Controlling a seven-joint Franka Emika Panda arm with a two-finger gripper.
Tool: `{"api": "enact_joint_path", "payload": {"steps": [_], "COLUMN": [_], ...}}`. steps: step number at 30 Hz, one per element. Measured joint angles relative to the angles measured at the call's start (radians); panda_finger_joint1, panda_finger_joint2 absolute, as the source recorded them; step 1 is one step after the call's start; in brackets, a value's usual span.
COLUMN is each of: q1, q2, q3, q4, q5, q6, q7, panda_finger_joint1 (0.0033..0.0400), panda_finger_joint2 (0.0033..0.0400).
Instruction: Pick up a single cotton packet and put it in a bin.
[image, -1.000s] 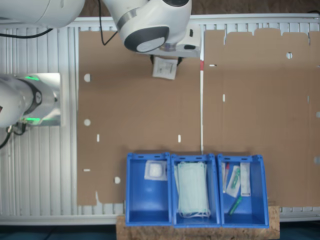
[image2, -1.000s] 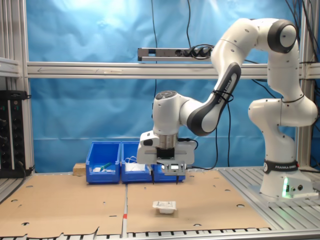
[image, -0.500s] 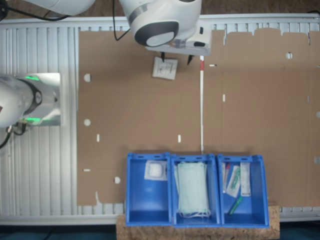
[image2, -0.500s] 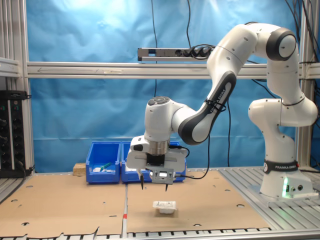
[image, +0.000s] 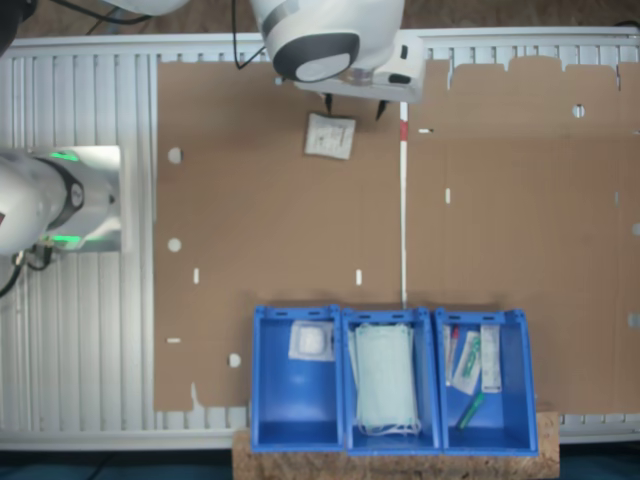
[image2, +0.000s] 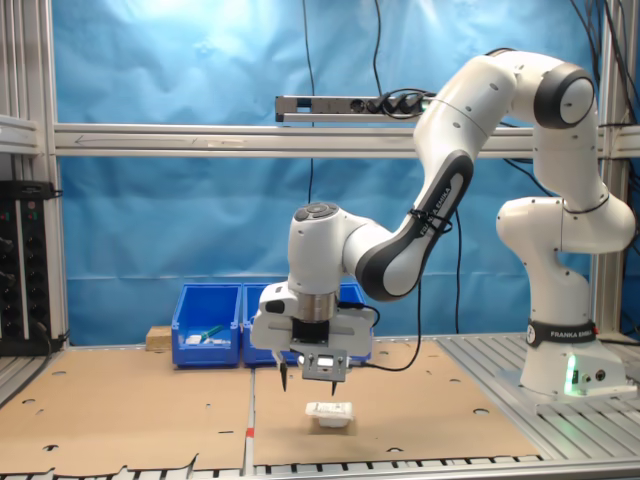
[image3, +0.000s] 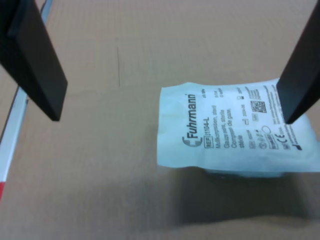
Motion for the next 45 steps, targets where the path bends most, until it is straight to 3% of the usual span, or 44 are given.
{"api": "enact_joint_path", "payload": {"steps": [10, 25, 33, 45], "q1": [0.004, 0.005, 0.004, -0.009], "q2": [-0.002, -0.009, 0.004, 0.074], "q3": [0.005, 0.008, 0.009, 0.009], "q4": [-0.044, -0.111, -0.109, -0.062], "q5": [0.035, 0.05, 0.054, 0.056], "q6": [0.002, 0.003, 0.004, 0.01], "q7": [0.0, 0.0, 0.0, 0.0], "panda_finger_joint1": [0.04, 0.04, 0.04, 0.04], "panda_finger_joint2": [0.04, 0.04, 0.04, 0.04]}}
